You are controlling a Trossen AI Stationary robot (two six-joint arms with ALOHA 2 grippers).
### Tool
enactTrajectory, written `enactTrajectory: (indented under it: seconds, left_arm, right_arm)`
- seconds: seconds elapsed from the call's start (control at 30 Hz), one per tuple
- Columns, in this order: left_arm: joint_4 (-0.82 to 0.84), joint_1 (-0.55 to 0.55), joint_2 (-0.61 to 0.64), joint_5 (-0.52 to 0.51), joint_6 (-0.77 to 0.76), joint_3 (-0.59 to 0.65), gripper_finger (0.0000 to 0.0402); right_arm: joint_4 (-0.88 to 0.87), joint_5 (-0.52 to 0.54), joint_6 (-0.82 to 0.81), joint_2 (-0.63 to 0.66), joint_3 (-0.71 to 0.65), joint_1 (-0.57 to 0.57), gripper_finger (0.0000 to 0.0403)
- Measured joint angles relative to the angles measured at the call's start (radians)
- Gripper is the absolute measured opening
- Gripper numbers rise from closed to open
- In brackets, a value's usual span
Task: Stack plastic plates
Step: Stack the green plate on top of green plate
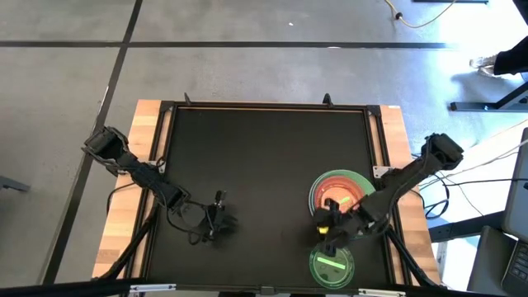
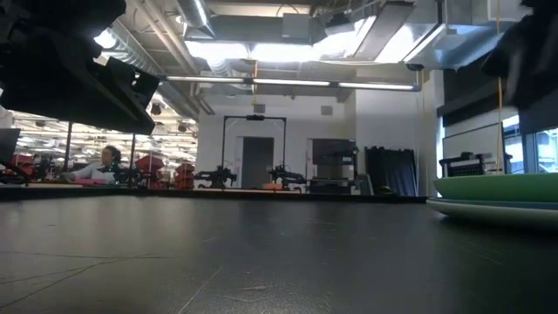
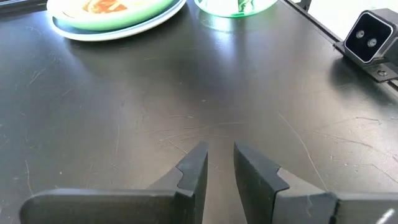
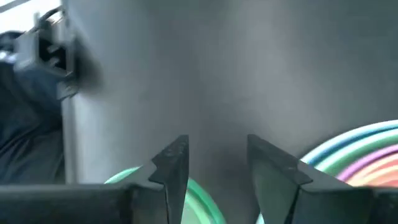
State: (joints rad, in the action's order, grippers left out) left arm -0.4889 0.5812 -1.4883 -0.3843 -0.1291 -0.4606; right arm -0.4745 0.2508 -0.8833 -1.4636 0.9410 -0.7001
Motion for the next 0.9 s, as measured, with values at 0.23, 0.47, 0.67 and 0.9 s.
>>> enactTrajectory:
  seconds: [0.23, 0.47, 0.67, 0.9]
  left_arm:
    - [0.000, 0.000, 0.000, 0.000, -0.002, 0.000, 0.0072]
    - [0.001, 0.000, 0.000, 0.000, -0.022, 0.000, 0.0072]
    - [0.001, 0.000, 0.000, 0.000, -0.022, 0.000, 0.0072]
    - [0.002, 0.000, 0.000, 0.000, -0.022, 0.000, 0.0072]
  right_arm:
    - [0.056, 0.009, -0.004, -0.066, 0.051, -0.093, 0.0151]
    - [0.051, -0.029, -0.005, -0.160, 0.051, -0.134, 0.0151]
    - [0.029, -0.067, 0.011, -0.222, 0.051, -0.128, 0.0151]
    - [-0.006, -0.034, 0.056, -0.247, 0.051, -0.116, 0.0151]
